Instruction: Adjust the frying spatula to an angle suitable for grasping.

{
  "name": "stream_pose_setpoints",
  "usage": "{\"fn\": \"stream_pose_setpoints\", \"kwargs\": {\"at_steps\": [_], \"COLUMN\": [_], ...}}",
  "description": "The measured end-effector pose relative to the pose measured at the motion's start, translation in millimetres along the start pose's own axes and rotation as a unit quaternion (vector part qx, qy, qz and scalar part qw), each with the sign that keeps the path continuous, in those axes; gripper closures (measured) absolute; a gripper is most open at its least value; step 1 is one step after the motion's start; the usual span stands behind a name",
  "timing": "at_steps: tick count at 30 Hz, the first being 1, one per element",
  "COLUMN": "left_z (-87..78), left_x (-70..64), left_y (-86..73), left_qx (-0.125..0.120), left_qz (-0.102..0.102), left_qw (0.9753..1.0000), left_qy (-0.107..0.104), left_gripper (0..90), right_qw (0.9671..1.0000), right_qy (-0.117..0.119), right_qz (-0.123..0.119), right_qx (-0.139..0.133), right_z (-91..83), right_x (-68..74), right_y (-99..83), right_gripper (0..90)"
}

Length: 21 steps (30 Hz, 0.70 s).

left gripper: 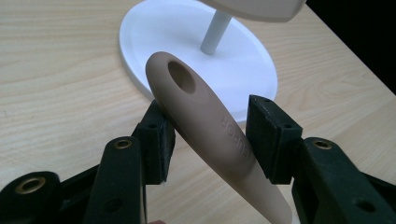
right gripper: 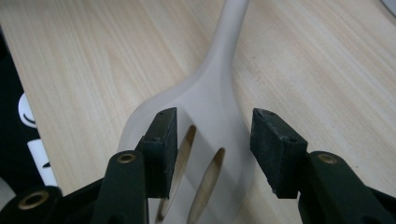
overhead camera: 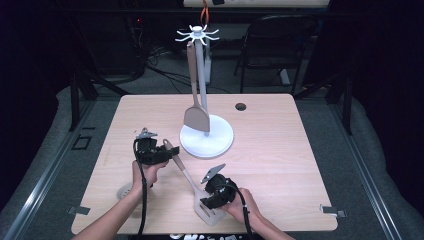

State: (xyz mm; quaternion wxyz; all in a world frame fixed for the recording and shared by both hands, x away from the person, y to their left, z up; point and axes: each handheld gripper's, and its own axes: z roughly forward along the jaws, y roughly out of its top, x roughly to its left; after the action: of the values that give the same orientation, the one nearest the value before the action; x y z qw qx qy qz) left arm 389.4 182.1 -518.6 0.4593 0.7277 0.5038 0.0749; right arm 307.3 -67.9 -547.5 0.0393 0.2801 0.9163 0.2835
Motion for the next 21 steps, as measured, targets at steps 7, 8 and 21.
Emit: {"fn": "stream_pose_setpoints", "kwargs": {"at_steps": [7, 8, 21], "left_z": [-3.7, -4.2, -6.5], "left_x": [-6.0, -6.4, -10.8], "left_y": [1.8, 1.9, 1.6], "left_qx": [-0.015, -0.017, -0.029], "left_qz": [0.004, 0.006, 0.006], "left_qw": [0.9999, 0.9998, 0.9992], "left_qy": [-0.006, -0.008, -0.025], "left_gripper": [54.6, 54.8, 56.3], "right_qw": [0.9998, 0.9998, 0.9991], "right_qy": [-0.007, -0.006, 0.005], "right_qz": [0.004, 0.004, 0.012], "right_qx": [-0.019, -0.021, -0.04], "right_z": [3.8, 4.1, 13.5], "right_x": [-1.2, -1.2, -1.7], "right_y": [11.9, 13.2, 21.7], "right_gripper": [51.8, 51.9, 67.3]}}
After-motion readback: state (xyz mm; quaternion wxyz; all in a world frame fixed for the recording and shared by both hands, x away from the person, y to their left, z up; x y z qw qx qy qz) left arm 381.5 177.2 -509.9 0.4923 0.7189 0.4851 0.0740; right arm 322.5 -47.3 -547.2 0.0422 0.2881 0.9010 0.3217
